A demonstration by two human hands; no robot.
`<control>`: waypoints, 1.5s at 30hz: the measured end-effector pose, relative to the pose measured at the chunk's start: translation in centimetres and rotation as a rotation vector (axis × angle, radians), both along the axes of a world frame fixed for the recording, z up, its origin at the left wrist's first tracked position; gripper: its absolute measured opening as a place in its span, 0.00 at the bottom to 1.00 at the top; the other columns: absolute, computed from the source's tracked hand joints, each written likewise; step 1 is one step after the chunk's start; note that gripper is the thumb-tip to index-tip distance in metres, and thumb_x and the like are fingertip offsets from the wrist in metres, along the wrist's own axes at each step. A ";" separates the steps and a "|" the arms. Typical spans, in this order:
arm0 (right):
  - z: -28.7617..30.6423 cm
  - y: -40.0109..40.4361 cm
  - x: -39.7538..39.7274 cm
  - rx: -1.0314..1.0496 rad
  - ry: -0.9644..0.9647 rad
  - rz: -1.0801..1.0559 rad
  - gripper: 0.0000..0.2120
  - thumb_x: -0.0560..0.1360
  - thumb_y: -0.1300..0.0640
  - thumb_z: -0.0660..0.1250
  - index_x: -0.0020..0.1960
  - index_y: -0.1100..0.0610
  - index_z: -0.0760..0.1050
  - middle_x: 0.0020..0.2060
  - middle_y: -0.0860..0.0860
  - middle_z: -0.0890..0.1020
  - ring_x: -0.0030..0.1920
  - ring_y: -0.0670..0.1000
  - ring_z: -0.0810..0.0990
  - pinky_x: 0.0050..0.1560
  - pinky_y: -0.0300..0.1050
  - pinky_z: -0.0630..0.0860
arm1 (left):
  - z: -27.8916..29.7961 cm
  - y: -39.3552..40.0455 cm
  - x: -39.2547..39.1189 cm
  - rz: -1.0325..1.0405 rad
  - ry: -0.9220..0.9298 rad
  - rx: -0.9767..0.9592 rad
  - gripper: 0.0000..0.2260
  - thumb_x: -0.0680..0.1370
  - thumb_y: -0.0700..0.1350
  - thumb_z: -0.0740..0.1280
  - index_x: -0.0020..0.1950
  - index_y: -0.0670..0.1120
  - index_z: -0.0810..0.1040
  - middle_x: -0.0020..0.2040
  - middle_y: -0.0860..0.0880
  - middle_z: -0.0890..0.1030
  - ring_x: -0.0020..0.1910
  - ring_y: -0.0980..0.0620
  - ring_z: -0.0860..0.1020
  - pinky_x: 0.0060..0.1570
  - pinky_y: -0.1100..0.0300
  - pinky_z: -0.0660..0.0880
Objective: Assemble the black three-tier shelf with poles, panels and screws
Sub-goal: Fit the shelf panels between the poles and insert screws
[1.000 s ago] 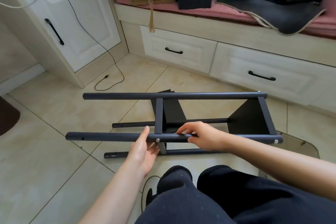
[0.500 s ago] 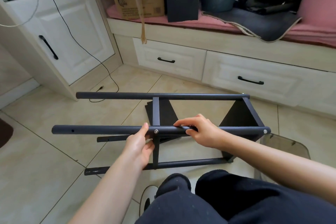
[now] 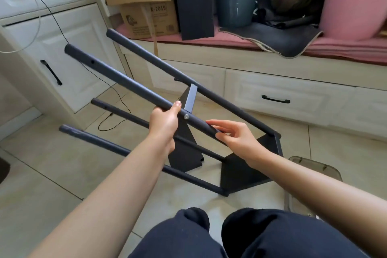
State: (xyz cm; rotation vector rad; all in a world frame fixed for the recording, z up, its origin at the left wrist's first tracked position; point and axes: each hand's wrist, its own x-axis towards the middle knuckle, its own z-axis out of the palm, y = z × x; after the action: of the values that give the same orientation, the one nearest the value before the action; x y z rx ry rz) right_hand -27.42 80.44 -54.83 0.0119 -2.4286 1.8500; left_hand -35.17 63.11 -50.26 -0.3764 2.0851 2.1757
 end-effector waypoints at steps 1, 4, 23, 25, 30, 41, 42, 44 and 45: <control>0.0 0.2 0.1 -0.029 -0.003 -0.023 0.20 0.79 0.69 0.63 0.63 0.49 0.80 0.57 0.45 0.83 0.60 0.43 0.79 0.63 0.39 0.75 | 0.5 0.7 -0.2 -0.018 0.019 -0.022 0.13 0.81 0.49 0.69 0.61 0.44 0.76 0.55 0.46 0.83 0.55 0.47 0.81 0.64 0.48 0.75; -0.2 1.0 0.3 -0.109 -0.004 -0.074 0.19 0.79 0.67 0.64 0.63 0.48 0.79 0.58 0.46 0.83 0.61 0.45 0.79 0.63 0.41 0.75 | 1.3 2.5 -0.9 -0.061 0.064 -0.076 0.12 0.80 0.50 0.69 0.61 0.46 0.76 0.54 0.48 0.83 0.56 0.47 0.81 0.62 0.49 0.75; -1.6 9.2 3.1 -0.106 0.039 -0.468 0.07 0.79 0.55 0.68 0.44 0.56 0.78 0.36 0.49 0.84 0.39 0.46 0.80 0.38 0.38 0.76 | 1.6 5.7 1.9 -0.445 0.383 -0.360 0.06 0.78 0.49 0.72 0.54 0.53 0.80 0.52 0.60 0.84 0.50 0.63 0.82 0.46 0.69 0.74; -0.2 11.2 3.5 -0.069 0.037 -0.536 0.06 0.79 0.53 0.67 0.48 0.56 0.76 0.40 0.50 0.81 0.41 0.48 0.79 0.39 0.41 0.77 | 1.3 5.6 2.4 -0.502 0.422 -0.356 0.06 0.79 0.46 0.72 0.55 0.50 0.80 0.52 0.60 0.85 0.52 0.65 0.82 0.44 0.71 0.77; 2.6 13.5 3.8 0.103 -0.054 -0.471 0.17 0.79 0.47 0.66 0.65 0.53 0.73 0.54 0.47 0.79 0.55 0.48 0.79 0.55 0.48 0.79 | 0.7 6.1 3.6 -0.609 0.467 -0.345 0.06 0.78 0.43 0.72 0.54 0.50 0.79 0.51 0.60 0.85 0.52 0.65 0.82 0.46 0.74 0.76; 5.6 14.4 7.6 0.026 -0.065 -0.502 0.07 0.82 0.55 0.62 0.60 0.50 0.70 0.51 0.54 0.82 0.41 0.48 0.86 0.48 0.50 0.84 | -0.1 8.0 6.0 -0.875 0.527 -0.383 0.11 0.77 0.45 0.73 0.58 0.55 0.78 0.56 0.60 0.84 0.59 0.61 0.80 0.61 0.60 0.77; 5.5 14.5 8.2 0.019 -0.066 -0.495 0.06 0.82 0.55 0.62 0.59 0.49 0.70 0.50 0.54 0.82 0.41 0.46 0.86 0.48 0.51 0.84 | -0.1 8.0 5.9 -0.889 0.533 -0.403 0.12 0.78 0.46 0.72 0.60 0.55 0.78 0.57 0.61 0.83 0.60 0.61 0.80 0.63 0.59 0.75; 5.3 14.5 9.0 -0.009 -0.067 -0.481 0.05 0.82 0.55 0.63 0.56 0.48 0.70 0.50 0.55 0.82 0.42 0.46 0.86 0.48 0.53 0.84 | 0.0 7.7 5.5 -0.915 0.529 -0.428 0.14 0.78 0.46 0.72 0.61 0.57 0.77 0.58 0.64 0.82 0.62 0.62 0.78 0.65 0.58 0.72; 5.2 14.5 9.3 -0.029 -0.069 -0.475 0.05 0.81 0.55 0.64 0.55 0.47 0.70 0.50 0.55 0.82 0.42 0.47 0.86 0.48 0.54 0.84 | 0.1 7.5 5.3 -0.924 0.509 -0.419 0.14 0.78 0.45 0.72 0.61 0.58 0.77 0.59 0.64 0.82 0.62 0.62 0.78 0.66 0.58 0.71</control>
State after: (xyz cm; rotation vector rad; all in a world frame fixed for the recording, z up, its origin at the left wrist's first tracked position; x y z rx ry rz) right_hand -18.13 94.91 -49.62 -0.5853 -2.1896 1.6846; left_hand -29.90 70.61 -50.19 1.0182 2.2392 1.3494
